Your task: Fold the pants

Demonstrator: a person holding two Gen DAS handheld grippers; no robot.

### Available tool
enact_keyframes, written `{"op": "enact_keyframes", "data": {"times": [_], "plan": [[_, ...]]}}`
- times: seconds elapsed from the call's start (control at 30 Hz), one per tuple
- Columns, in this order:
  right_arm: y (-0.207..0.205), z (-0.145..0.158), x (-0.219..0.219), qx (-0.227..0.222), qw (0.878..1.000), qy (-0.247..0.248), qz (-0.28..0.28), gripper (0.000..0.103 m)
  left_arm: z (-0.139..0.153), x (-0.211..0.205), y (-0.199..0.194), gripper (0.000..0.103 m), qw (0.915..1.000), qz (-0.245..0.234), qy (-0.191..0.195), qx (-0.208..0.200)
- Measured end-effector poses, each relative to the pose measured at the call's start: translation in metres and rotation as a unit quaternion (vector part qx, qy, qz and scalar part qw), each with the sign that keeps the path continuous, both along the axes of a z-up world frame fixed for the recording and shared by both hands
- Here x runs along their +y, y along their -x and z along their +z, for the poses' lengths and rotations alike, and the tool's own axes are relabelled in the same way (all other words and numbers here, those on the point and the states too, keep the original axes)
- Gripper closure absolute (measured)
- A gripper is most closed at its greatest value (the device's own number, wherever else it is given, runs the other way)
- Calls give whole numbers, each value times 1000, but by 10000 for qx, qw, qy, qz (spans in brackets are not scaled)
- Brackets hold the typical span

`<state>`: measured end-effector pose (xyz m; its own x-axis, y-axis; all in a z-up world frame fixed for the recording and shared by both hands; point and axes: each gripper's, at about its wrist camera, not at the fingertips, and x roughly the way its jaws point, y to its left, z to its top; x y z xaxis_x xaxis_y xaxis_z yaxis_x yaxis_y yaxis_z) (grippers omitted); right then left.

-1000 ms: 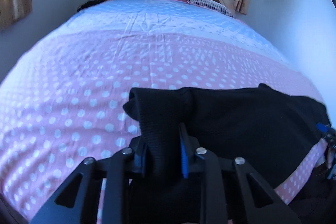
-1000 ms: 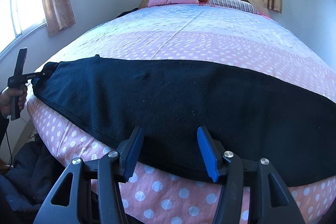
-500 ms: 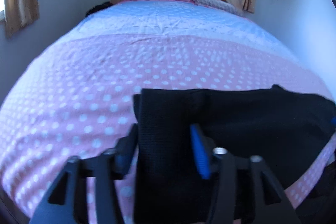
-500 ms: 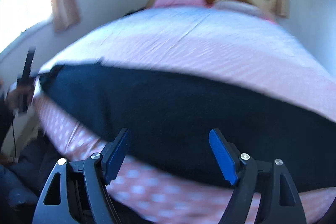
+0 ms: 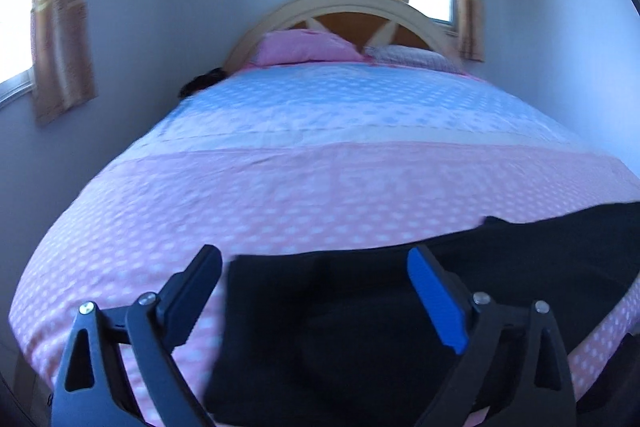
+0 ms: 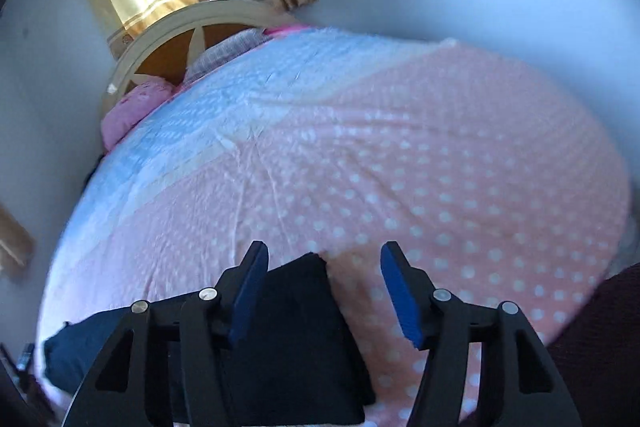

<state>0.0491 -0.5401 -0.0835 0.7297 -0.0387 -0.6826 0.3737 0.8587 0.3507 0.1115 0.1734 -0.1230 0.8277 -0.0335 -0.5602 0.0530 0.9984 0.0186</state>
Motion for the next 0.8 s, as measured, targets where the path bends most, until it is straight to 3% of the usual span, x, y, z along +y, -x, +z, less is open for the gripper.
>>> {"op": "enact_keyframes", "data": {"times": [0.1,0.2,0.27,0.37,0.57,0.7,0.73,0.8], "plan": [[-10,-12,2,55,9993,-217,300,44,-6,-22,-9,6,9997,-208,-10,137],[-24,-26,15,312,9977,-228,554,61,-12,-42,-15,6,9991,-299,11,291],[-29,-32,12,415,9970,-198,623,83,-18,-54,-14,6,9986,-365,33,393],[-28,-32,12,319,9975,-198,591,97,-21,-73,-13,6,9974,-516,54,501],[-29,-19,10,52,9990,-47,448,98,-17,-109,-9,6,9948,-885,-38,500],[-34,-37,9,419,9981,26,449,98,-15,-127,-6,6,9927,-1097,-17,495],[-29,-37,7,359,9984,-24,433,94,-14,-131,-4,6,9921,-1158,1,490],[-20,-32,2,380,9989,-89,254,73,-12,-138,-1,6,9909,-1262,28,472]]}}
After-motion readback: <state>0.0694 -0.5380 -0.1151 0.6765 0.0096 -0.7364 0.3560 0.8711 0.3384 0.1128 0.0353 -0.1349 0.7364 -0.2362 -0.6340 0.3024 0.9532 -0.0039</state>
